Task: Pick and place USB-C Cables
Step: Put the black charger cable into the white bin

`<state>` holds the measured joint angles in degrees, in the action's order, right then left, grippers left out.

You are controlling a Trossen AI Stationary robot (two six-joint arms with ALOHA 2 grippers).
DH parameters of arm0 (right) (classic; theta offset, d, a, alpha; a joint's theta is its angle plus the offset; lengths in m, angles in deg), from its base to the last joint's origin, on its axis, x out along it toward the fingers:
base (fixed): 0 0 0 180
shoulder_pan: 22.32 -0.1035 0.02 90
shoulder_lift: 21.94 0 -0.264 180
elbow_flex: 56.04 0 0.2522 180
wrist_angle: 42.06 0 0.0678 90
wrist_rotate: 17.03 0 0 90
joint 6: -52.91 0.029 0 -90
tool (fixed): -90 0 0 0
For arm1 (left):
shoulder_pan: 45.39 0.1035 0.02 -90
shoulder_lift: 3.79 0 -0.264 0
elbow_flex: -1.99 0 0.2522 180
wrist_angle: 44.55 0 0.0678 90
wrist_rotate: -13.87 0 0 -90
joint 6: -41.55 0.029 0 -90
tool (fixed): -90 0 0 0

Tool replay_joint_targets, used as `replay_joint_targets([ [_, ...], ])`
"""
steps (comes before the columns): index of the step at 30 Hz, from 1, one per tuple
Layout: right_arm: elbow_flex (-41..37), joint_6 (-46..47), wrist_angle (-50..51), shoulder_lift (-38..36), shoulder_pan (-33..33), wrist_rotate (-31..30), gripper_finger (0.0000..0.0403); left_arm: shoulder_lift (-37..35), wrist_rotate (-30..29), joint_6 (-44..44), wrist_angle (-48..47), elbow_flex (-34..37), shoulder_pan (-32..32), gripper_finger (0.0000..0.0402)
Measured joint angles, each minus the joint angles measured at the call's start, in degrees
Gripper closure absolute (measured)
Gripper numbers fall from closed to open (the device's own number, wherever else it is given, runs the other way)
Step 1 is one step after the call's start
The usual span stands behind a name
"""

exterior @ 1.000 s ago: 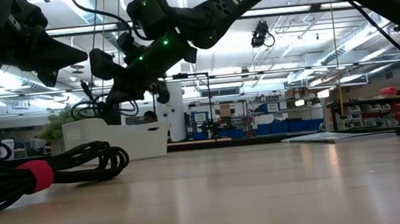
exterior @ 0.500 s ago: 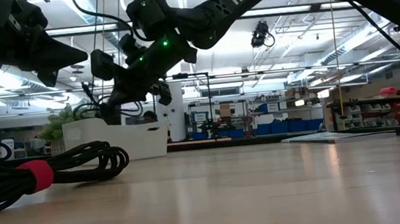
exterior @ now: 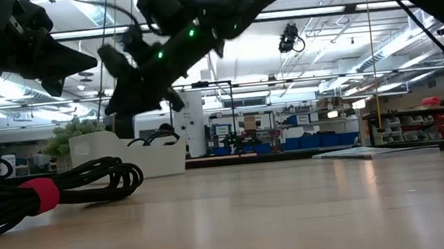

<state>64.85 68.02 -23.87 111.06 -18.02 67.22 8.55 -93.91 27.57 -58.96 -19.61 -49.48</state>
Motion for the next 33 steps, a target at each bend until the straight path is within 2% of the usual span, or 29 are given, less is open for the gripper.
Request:
replay_joint_targets([
  [4,0.02,-6.83,6.84,-0.91,-2.12,2.96,0.0289,0.00,-0.02,0.01,0.00,0.00,0.00,0.0390],
  [9,0.02,-7.42,15.63,-0.92,-4.50,1.89,0.0289,0.00,0.00,0.02,0.00,0.00,0.01,0.0390],
  [13,-0.02,-7.79,21.54,-0.93,-7.65,-1.87,0.0289,0.01,-0.02,0.00,0.00,0.00,0.00,0.0390],
  [15,-0.02,-9.10,21.72,-1.40,-9.66,-1.87,0.0289,0.00,0.00,0.02,-0.02,0.00,-0.01,0.0390],
  [21,0.03,-15.57,19.54,-1.86,-15.80,4.72,0.0287,0.00,-0.01,0.02,0.00,0.00,0.01,0.0390],
  [27,0.02,-10.85,19.71,-1.86,-18.23,6.52,0.0266,0.00,-0.02,0.02,0.00,0.00,0.01,0.0390],
  [33,0.22,-10.11,15.45,-0.80,-20.63,4.55,0.0230,0.00,0.00,0.00,-0.02,0.00,-0.02,0.0390],
])
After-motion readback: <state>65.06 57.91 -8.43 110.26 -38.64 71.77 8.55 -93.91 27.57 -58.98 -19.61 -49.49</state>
